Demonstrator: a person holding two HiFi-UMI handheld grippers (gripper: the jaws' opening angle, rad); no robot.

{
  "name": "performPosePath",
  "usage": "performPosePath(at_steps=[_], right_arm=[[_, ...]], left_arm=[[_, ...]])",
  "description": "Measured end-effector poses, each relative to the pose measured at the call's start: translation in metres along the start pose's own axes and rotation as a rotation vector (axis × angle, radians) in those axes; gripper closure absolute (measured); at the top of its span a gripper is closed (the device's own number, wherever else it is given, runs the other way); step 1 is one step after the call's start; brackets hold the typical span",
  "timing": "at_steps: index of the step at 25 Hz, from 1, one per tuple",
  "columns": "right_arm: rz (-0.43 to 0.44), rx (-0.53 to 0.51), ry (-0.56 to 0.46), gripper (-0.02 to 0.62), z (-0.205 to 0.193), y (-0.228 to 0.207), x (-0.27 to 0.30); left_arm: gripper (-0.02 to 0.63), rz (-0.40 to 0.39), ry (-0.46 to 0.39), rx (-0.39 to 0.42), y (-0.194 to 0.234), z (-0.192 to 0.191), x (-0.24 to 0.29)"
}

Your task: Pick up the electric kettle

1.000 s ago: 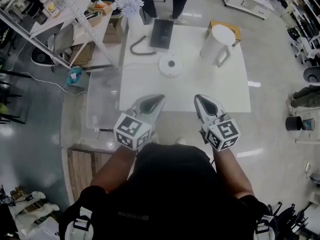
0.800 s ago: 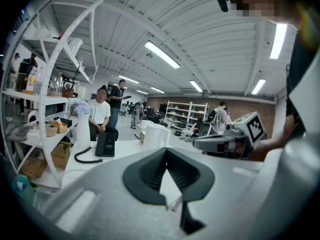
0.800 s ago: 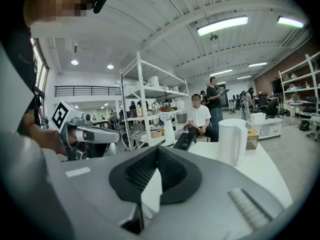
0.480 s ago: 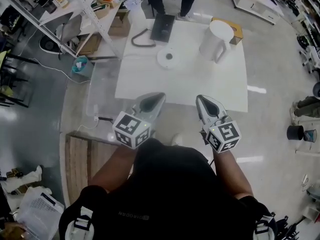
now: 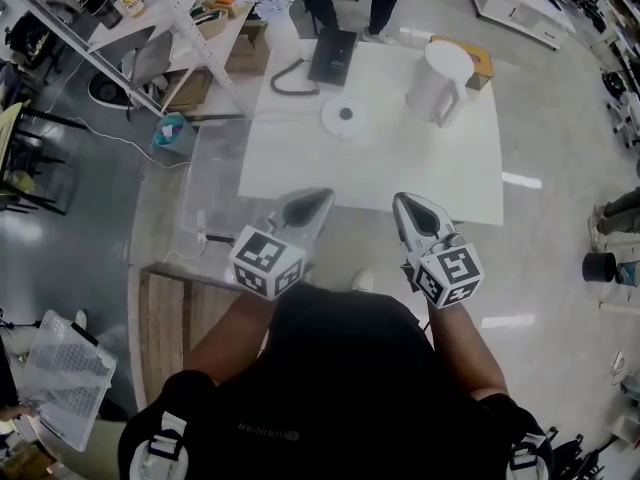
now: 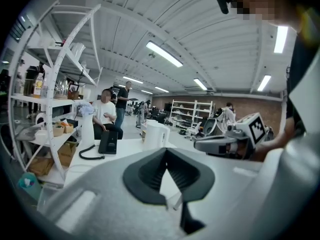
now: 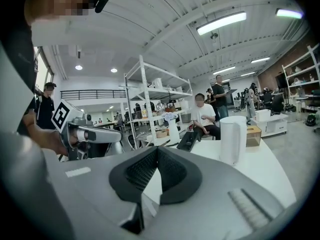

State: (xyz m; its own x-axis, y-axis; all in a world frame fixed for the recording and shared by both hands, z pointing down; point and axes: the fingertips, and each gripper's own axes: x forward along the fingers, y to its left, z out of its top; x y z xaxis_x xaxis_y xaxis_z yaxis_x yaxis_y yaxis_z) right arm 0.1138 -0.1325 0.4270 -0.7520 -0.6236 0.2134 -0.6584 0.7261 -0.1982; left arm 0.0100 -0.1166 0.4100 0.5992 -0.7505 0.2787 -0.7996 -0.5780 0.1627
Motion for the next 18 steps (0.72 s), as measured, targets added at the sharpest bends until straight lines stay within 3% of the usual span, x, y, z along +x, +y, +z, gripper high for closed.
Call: performPosePath(at_steps=[18], right_arm=[[-0.088,-0.014,-0.001,0.591,0.007,0.032,0.043]], left_arm=[[0.603,-0.074,0.015,0.021,0.048,-0.004,-0.025]])
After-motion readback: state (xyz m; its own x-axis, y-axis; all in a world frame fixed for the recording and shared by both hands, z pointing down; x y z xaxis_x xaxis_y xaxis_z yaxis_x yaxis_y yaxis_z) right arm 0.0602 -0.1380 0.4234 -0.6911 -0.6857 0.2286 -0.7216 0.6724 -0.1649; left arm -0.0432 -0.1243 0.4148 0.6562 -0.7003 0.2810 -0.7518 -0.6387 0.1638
